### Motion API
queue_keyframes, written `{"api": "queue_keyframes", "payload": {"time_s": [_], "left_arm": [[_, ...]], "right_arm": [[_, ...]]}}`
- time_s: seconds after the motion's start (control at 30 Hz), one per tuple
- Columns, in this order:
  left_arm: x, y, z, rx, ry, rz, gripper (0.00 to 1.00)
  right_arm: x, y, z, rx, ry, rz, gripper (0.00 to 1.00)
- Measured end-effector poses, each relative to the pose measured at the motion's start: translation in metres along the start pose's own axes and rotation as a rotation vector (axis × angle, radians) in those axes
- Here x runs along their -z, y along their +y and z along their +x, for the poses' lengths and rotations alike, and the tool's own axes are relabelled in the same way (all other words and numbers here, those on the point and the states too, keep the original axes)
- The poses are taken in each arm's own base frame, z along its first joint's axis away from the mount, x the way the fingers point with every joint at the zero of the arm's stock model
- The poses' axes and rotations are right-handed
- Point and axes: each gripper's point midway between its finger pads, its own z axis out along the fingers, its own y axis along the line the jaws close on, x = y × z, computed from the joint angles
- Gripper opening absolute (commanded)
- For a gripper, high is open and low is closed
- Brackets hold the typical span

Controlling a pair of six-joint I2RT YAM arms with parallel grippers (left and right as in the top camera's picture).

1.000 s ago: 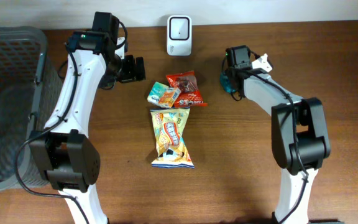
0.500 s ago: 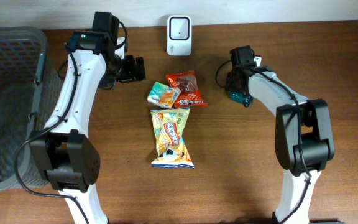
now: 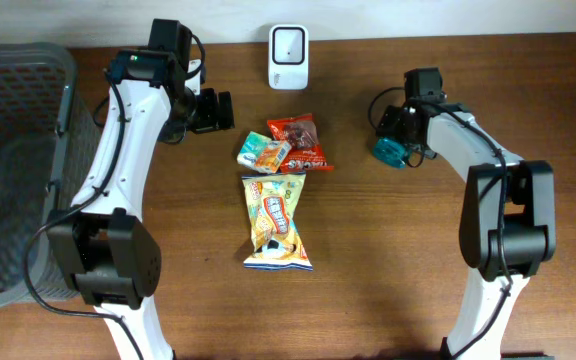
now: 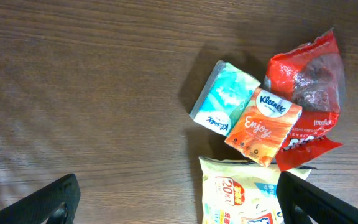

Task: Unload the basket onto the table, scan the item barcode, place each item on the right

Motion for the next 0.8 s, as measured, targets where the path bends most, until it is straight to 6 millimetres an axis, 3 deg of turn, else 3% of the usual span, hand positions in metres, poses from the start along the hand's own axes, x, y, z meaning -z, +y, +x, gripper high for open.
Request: {"api": "queue_keyframes", "payload": {"time_s": [0.1,0.2,0.4,0.47,0.6,0.77,0.8], "left_arm": [[0.000,0.000,0.000,0.000,0.000,0.000,0.99],[0.000,0.000,0.000,0.000,0.000,0.000,0.99],[0.000,0.000,0.000,0.000,0.000,0.000,0.99],[0.000,0.000,0.000,0.000,0.000,0.000,0.99],[0.000,0.000,0.000,0.000,0.000,0.000,0.99],[0.000,0.000,0.000,0.000,0.000,0.000,0.99],[0.000,0.000,0.000,0.000,0.000,0.000,0.99]], "right_arm": [[0.000,0.003,0.002,-0.016,0.008,-0.013,0.83],[-0.001,0.003,-0.001,-0.019,-0.003,-0.013,0.71],[-0.001,0.001,-0.003,-0.019,-0.015,0.002,0.70],[-0.001,-0.004,-0.005,-0.009,-0.030,0.032,0.79],[-0.001,-0.009,-0.008,0.055,-0.044,0.063,0.80],[-0.002,-0.020,-0.007,0.077,-0.048,0.122,0.78],[-0.003,-0.019,-0.006,0.085,-0.048,0.129,0.71]]}}
